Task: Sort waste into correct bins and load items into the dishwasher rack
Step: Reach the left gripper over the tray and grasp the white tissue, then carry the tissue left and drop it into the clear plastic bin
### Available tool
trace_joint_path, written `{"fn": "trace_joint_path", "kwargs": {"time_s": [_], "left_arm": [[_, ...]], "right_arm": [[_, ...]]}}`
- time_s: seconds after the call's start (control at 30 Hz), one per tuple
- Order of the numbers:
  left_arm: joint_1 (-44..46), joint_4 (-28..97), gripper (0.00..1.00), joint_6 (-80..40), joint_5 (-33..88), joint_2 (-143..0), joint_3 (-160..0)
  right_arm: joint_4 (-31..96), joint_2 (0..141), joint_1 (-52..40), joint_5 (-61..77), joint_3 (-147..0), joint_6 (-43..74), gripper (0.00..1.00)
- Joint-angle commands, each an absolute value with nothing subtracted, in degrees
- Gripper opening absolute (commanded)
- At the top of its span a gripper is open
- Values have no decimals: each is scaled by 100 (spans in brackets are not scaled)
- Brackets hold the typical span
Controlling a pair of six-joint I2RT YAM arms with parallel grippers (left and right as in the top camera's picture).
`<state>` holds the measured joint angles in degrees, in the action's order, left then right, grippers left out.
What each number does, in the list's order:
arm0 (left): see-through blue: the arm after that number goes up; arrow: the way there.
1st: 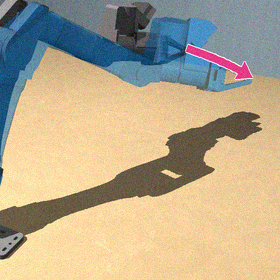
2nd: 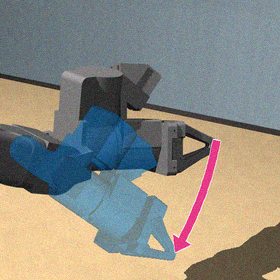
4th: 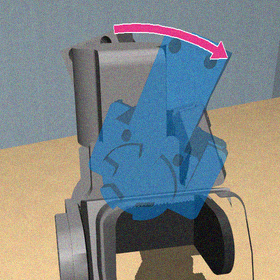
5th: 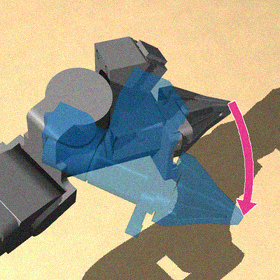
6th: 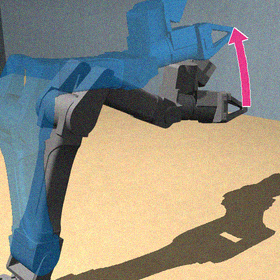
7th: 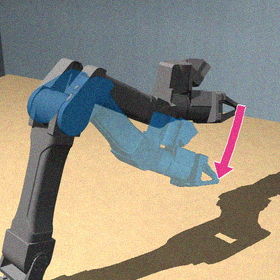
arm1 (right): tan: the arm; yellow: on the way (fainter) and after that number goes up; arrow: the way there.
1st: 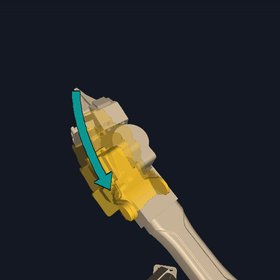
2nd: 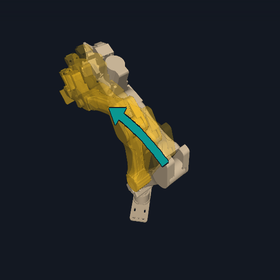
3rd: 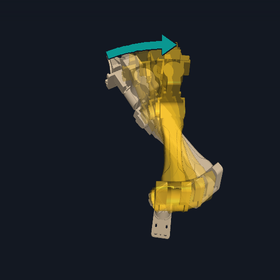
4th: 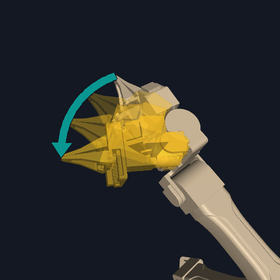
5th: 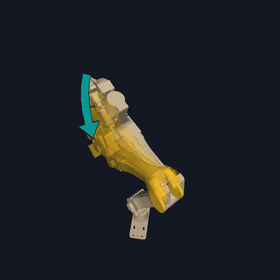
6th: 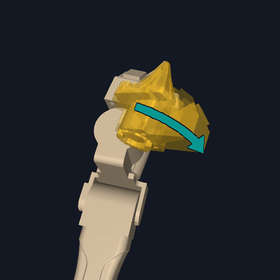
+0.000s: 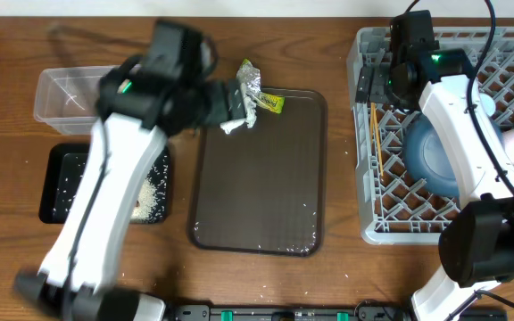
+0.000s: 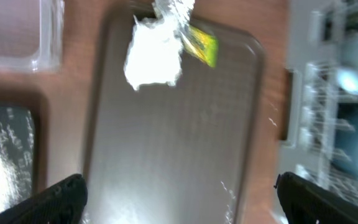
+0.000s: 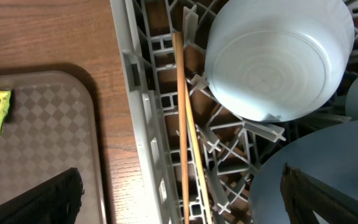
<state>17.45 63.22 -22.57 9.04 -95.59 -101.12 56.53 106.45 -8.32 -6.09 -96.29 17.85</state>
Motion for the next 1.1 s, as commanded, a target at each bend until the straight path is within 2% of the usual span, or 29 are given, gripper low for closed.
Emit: {"fn": "trace_joint_path", "kwargs": {"time_s": [0.0, 0.2, 0.3, 0.77, 1.07], "left_arm": [[1743, 6082, 100, -1970, 316, -10291, -10173], [1745, 5577, 100, -1973, 340, -11299, -10171], [1750, 5371, 81, -1953, 340, -11754, -10171], [1894, 4646, 80, -1199, 336, -12593, -10154], [1896, 4633, 26, -1201, 336, -12591, -10154]], "right_arm": [[5660, 10600, -832, -663, -9647, 1883, 99], [5660, 10600, -832, -663, -9647, 1883, 99], [5660, 10600, -832, -663, -9647, 1883, 99], [5660, 10600, -832, -663, -9647, 1883, 99], [5660, 10600, -832, -663, -9647, 1883, 99]]}}
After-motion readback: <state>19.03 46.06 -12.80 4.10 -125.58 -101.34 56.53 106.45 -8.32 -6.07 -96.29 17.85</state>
